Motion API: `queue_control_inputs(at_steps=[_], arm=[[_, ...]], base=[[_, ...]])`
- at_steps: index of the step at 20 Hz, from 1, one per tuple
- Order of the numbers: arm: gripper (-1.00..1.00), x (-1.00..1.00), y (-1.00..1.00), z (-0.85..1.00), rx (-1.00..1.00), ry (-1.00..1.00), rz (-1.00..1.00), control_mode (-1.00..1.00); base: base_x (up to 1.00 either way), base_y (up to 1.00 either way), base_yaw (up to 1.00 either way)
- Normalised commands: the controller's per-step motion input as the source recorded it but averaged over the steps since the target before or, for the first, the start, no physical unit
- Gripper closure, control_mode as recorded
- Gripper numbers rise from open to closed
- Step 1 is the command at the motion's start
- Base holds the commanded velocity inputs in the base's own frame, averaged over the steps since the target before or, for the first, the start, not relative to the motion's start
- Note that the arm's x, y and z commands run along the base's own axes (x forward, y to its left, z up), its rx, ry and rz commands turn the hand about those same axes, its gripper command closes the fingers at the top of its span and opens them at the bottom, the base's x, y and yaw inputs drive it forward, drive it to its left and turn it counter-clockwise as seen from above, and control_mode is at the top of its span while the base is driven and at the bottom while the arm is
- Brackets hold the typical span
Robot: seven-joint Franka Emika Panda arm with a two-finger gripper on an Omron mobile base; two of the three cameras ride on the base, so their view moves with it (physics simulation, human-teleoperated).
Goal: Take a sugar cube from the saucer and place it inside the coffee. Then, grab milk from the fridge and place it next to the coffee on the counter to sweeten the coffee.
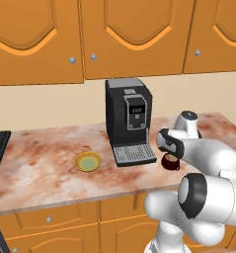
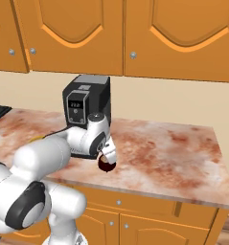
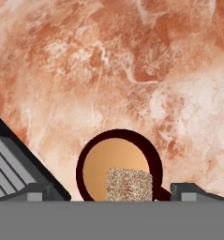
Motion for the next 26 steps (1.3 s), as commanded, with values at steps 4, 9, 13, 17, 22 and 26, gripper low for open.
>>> queue_control_inputs(at_steps=[4, 9, 13, 17, 22, 26], arm=[[-1.0, 0.01, 0.1, -0.09, 0.0, 0.0, 0.0, -1.0], [-1.0, 0.0, 0.07, -0.01, 0.0, 0.0, 0.0, -1.0], [-1.0, 0.12, 0.0, 0.0, 0.0, -0.01, 0.0, -1.0], [-1.0, 0.21, 0.0, 0.0, 0.0, -0.02, 0.0, -1.0], [-1.0, 0.25, 0.0, 0.0, 0.0, -0.04, 0.0, -1.0], [-1.0, -0.11, 0.02, 0.18, 0.0, -0.05, 0.0, -1.0]], base=[[0.0, 0.0, 0.0], [0.0, 0.0, 0.0], [0.0, 0.0, 0.0], [0.0, 0.0, 0.0], [0.0, 0.0, 0.0], [0.0, 0.0, 0.0]])
